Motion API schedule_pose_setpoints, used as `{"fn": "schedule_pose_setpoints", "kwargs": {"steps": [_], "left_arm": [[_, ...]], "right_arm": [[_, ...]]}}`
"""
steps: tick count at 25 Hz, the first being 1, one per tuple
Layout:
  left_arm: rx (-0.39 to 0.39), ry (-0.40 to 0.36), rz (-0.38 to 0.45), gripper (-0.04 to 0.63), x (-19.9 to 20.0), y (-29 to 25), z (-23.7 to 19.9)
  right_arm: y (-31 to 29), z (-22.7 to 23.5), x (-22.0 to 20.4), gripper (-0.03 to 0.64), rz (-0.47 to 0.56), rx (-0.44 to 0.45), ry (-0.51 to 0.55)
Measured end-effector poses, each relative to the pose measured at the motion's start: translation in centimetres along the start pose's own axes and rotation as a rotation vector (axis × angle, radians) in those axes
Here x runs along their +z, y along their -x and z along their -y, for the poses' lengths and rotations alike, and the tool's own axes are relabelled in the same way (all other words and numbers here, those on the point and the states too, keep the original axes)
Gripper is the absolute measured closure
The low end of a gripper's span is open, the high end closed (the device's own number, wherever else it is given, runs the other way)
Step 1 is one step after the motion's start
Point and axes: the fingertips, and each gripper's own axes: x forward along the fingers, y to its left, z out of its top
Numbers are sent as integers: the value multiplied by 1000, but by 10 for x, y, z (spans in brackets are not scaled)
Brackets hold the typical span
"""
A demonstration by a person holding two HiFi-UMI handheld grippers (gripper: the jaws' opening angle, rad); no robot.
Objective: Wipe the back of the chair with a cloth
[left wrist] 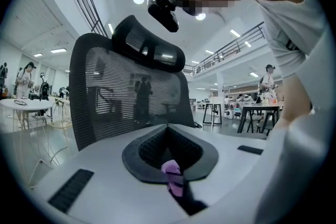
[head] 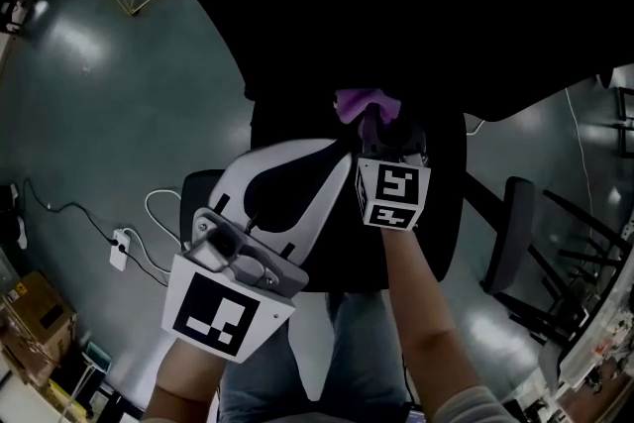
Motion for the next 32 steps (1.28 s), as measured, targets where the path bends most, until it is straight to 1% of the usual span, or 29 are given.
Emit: {"fn": "schedule_pose_setpoints", "kwargs": {"steps": [4,10,16,23,29,32], "left_arm": [[-16,-3,-3,583,0,-10,8],[-35,-3,-4,583,-1,-26,18],[-54,-7,-14,583,-3,-38,29],[-79,-11,-18,583,-5,-52,41],[-91,-15,-22,583,-4,-58,45],[-98,-16,-23,583,-4,-59,46]], "right_arm": [[3,31,-7,566,-17,-60,-51],[6,48,-13,566,-22,-61,-1],[16,83,-25,566,-33,-111,-22],[26,119,-43,566,-53,-173,-71],[34,143,-50,566,-72,-225,-68],[39,158,-57,566,-85,-270,-97]]}}
